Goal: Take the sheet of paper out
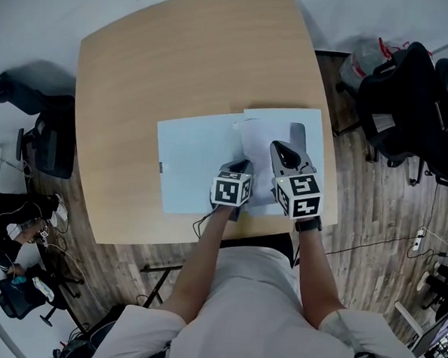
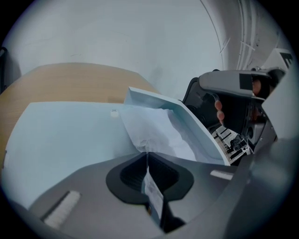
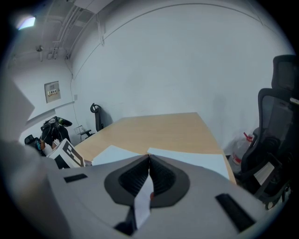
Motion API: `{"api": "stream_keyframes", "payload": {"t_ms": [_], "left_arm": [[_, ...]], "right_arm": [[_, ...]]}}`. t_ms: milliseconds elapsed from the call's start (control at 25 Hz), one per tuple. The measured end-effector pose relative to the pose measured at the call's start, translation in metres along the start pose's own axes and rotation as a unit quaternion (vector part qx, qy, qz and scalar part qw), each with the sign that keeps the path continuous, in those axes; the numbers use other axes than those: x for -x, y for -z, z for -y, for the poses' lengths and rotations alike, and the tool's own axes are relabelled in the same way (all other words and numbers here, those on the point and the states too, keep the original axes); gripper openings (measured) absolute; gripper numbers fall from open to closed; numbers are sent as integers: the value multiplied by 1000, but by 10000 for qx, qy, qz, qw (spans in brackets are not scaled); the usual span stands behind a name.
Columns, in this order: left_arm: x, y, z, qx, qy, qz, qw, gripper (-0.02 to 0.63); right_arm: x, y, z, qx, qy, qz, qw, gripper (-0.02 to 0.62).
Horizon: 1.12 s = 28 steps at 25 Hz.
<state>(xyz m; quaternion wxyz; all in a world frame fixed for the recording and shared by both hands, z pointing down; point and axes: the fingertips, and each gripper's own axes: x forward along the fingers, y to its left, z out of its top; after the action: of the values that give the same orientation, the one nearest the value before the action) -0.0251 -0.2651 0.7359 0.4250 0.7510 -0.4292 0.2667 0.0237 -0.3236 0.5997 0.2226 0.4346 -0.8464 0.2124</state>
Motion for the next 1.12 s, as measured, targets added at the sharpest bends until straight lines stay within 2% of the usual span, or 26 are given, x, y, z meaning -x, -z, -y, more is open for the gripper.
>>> {"api": "stream_keyframes", "payload": {"t_ms": [480,1120], "left_arm": [[5,-1,-4,-365,-64,-19,9993,10],[56,-7,-48,-427,-459,228,9978,9]], "right_arm": [[6,-1,-4,-51,53,91,9999,12],[10,-16,-32,43,-12,318,9995,12]]}}
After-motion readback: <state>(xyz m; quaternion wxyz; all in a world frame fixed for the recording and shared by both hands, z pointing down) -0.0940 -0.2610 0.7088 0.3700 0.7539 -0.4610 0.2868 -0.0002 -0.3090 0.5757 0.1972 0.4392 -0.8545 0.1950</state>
